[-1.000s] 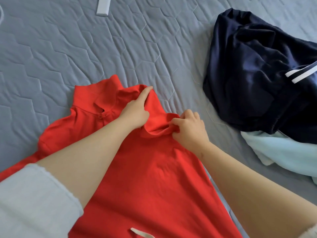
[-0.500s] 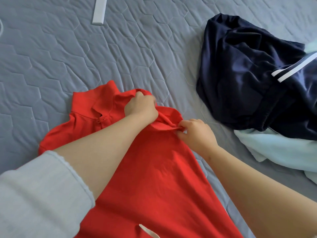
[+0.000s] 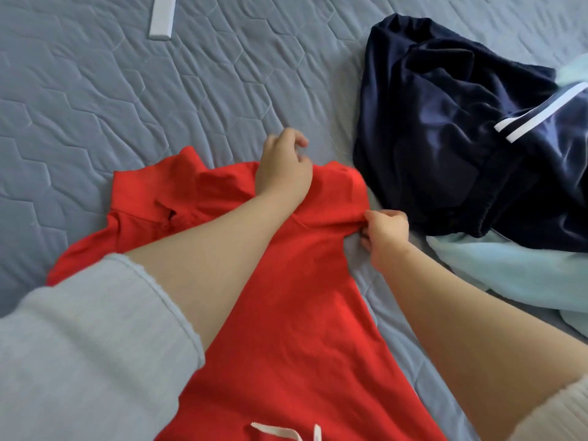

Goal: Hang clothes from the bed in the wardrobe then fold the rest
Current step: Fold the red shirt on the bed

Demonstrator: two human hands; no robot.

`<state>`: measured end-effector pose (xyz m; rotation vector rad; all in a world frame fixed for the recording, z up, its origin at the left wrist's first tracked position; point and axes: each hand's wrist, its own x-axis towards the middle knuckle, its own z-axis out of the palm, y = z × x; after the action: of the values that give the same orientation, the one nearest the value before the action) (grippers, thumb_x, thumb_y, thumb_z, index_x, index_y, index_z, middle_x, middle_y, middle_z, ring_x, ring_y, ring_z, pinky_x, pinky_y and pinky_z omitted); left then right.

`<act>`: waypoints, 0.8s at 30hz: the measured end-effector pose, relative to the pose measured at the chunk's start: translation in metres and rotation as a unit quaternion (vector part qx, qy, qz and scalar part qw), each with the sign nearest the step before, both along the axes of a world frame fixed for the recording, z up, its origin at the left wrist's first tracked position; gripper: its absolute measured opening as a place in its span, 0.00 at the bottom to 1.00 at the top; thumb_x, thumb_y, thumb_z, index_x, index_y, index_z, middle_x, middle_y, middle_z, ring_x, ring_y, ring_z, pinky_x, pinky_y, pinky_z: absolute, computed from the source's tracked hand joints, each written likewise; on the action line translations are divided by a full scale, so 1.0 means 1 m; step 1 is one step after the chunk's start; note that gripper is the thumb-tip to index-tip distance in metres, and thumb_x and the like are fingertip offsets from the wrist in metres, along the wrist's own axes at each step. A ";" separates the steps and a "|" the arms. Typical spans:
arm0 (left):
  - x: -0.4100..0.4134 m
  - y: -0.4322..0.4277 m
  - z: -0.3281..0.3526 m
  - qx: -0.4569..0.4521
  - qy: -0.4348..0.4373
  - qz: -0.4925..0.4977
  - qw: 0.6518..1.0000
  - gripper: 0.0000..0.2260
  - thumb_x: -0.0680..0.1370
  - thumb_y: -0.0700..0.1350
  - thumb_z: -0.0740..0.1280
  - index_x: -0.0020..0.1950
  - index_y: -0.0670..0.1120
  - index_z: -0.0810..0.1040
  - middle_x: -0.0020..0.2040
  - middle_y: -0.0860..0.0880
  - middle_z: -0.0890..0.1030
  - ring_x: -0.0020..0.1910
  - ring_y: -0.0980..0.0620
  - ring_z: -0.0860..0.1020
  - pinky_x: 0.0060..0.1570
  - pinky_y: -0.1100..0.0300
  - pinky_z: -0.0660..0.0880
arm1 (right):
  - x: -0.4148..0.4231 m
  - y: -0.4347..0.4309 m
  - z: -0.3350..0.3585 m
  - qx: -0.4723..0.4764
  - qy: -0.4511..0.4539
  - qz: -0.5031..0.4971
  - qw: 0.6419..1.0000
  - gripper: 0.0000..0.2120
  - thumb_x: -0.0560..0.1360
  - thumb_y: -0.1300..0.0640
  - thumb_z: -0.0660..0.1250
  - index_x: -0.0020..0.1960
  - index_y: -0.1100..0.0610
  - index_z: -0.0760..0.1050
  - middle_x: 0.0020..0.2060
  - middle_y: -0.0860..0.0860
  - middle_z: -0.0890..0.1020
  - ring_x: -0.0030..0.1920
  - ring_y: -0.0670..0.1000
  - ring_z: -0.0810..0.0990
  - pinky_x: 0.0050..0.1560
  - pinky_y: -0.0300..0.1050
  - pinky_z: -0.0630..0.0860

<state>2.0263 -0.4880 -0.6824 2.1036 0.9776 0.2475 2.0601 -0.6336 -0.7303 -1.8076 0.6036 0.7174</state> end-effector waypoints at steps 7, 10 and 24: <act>-0.052 -0.010 -0.048 -0.158 0.191 -0.086 0.965 0.21 0.76 0.41 0.63 0.69 0.45 0.67 0.68 0.44 0.69 0.66 0.48 0.69 0.62 0.61 0.65 | -0.017 0.014 0.008 0.155 0.175 -0.026 0.972 0.07 0.71 0.55 0.71 0.42 0.52 0.72 0.33 0.48 0.76 0.32 0.46 0.75 0.26 0.36 0.68; -0.067 -0.012 -0.046 -0.304 0.082 -0.022 0.949 0.25 0.78 0.41 0.63 0.73 0.47 0.61 0.71 0.48 0.66 0.66 0.53 0.67 0.60 0.64 0.63 | -0.022 0.025 0.010 0.168 0.104 -0.010 0.980 0.07 0.71 0.60 0.70 0.41 0.51 0.73 0.35 0.49 0.79 0.33 0.47 0.76 0.27 0.36 0.69; -0.139 0.026 -0.037 -0.335 0.115 0.154 0.922 0.22 0.71 0.44 0.73 0.64 0.50 0.72 0.58 0.47 0.78 0.54 0.47 0.78 0.52 0.53 0.77 | -0.096 0.034 0.016 -0.069 -0.230 0.666 0.706 0.12 0.71 0.50 0.67 0.54 0.51 0.76 0.51 0.47 0.79 0.58 0.52 0.71 0.57 0.45 0.66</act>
<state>1.8876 -0.4623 -0.7189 1.3655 1.3104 -0.1729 1.9645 -0.5994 -0.7140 -2.2837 -1.2036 1.0468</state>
